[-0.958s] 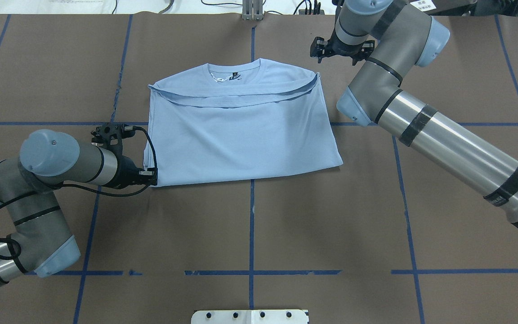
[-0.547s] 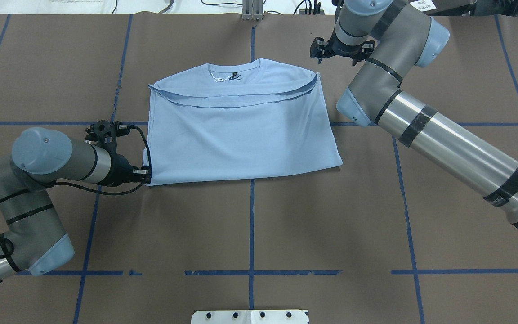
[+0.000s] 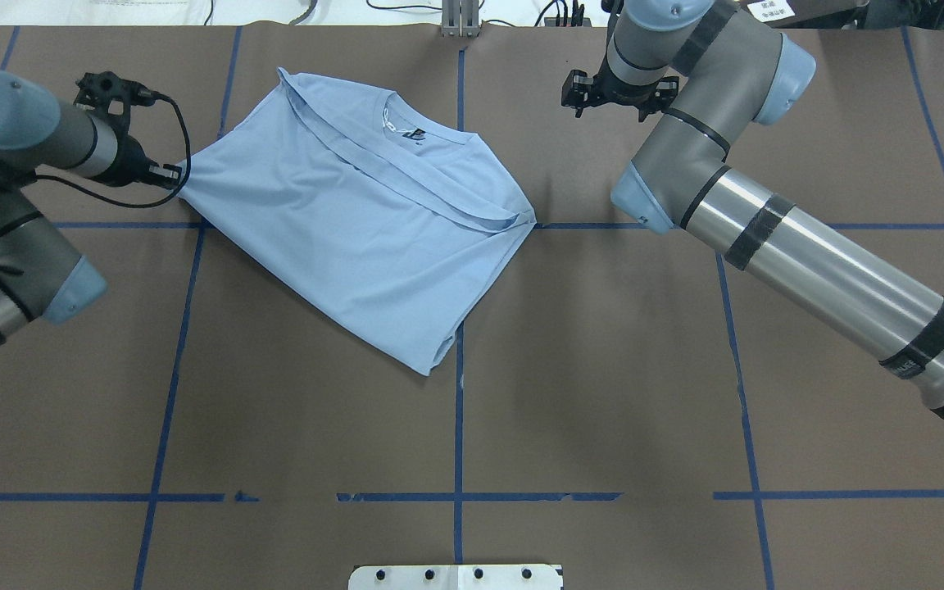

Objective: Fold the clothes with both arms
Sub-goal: 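Drag the shirt away with the left gripper while the right arm approaches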

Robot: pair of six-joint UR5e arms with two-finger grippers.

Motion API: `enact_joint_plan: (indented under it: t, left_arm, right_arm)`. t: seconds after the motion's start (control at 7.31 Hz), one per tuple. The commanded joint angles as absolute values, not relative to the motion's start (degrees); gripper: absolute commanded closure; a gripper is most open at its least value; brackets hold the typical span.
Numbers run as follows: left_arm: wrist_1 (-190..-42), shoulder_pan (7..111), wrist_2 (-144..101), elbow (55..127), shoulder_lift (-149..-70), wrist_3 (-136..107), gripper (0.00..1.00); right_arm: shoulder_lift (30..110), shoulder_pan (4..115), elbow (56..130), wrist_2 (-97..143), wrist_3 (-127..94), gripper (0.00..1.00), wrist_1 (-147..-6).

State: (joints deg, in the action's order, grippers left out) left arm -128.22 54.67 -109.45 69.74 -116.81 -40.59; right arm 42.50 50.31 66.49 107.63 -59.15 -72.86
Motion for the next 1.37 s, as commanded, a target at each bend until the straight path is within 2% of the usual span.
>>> enact_joint_plan:
  t: [0.0,0.41,0.55,0.96,1.23]
  left_arm:
    - [-128.6,57.6,-101.2,52.5,-129.6,-34.5,1.00]
    - [-129.1,61.6,-101.2,51.2,-130.0,-27.9,1.00]
    - [-133.5,61.7,-101.2,51.9,-127.2,-27.9,0.01]
    - [-135.5,62.1,-107.2,56.2,-125.5,-28.7,0.00]
    - [-135.6,62.1,-107.8,58.3,-123.9,-28.8,0.00]
  right_arm:
    - [42.6,50.3,67.2,107.7,-59.2,0.00,-72.9]
    - [42.5,49.1,67.2,107.5,-59.4,0.00,-72.8]
    - [42.1,47.4,67.1,107.2,-62.1,0.00,-72.8]
    - [36.6,41.3,66.0,103.0,-72.6,0.00,-72.8]
    - [30.6,37.1,58.3,98.6,-76.6,0.06,-69.3]
